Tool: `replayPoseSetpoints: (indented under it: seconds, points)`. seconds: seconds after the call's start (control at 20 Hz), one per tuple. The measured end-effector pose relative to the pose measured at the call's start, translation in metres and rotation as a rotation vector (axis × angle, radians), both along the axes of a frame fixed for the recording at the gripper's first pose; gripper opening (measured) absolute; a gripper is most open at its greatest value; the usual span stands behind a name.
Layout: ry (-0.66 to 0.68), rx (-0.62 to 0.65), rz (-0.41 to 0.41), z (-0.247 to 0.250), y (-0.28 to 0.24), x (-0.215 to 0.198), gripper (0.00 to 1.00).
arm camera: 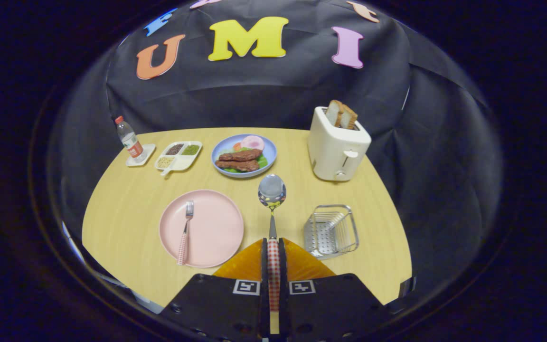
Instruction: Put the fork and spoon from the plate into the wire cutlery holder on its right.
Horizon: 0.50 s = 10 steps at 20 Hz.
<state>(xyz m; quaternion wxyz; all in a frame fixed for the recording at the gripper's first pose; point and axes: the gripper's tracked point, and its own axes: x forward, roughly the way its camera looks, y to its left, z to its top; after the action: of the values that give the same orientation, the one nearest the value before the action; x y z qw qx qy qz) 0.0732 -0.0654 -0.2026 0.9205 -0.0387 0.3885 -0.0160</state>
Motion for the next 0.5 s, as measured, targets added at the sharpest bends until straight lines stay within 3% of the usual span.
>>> replayPoseSetpoints:
  seconds: [0.2, 0.5]
  points:
    - [0.028, -0.012, -0.046, 0.012, -0.055, -0.003, 0.08]
    - [0.132, 0.02, -0.048, 0.013, -0.105, -0.009, 0.07]
